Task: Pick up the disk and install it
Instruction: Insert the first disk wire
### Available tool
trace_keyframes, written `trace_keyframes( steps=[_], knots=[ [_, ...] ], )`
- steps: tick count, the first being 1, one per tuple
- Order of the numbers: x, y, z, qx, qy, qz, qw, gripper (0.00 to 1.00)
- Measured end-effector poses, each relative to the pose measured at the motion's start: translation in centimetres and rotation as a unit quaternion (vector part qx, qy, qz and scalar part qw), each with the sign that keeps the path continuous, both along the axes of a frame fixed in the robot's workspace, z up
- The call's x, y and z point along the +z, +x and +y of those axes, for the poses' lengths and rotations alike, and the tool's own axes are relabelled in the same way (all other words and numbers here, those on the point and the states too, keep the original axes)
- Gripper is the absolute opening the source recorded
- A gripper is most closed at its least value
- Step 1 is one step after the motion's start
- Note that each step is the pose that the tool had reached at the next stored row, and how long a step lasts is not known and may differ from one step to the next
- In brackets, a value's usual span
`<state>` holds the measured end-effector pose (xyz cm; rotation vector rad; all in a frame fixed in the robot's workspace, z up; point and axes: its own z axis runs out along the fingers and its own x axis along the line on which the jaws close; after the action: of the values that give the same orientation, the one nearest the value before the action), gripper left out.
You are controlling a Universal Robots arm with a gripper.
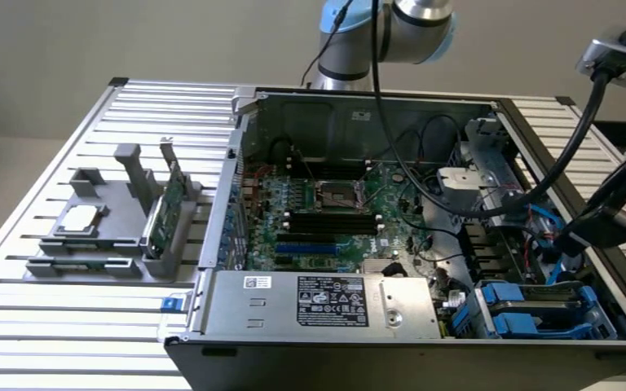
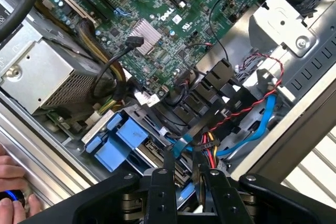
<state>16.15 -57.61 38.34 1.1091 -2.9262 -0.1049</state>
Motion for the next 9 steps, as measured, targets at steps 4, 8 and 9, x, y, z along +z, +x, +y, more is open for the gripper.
trace_keyframes(
  steps=[4, 8, 9],
  knots=[
    [0.0, 0.0, 0.0, -0.028, 0.0002, 0.0, 0.9996, 0.28],
    [-0.02, 0.0, 0.0, -0.058, 0.0003, 0.0, 0.9983, 0.28],
    [-0.04, 0.0, 0.0, -0.066, 0.0003, 0.0, 0.9978, 0.28]
  ],
)
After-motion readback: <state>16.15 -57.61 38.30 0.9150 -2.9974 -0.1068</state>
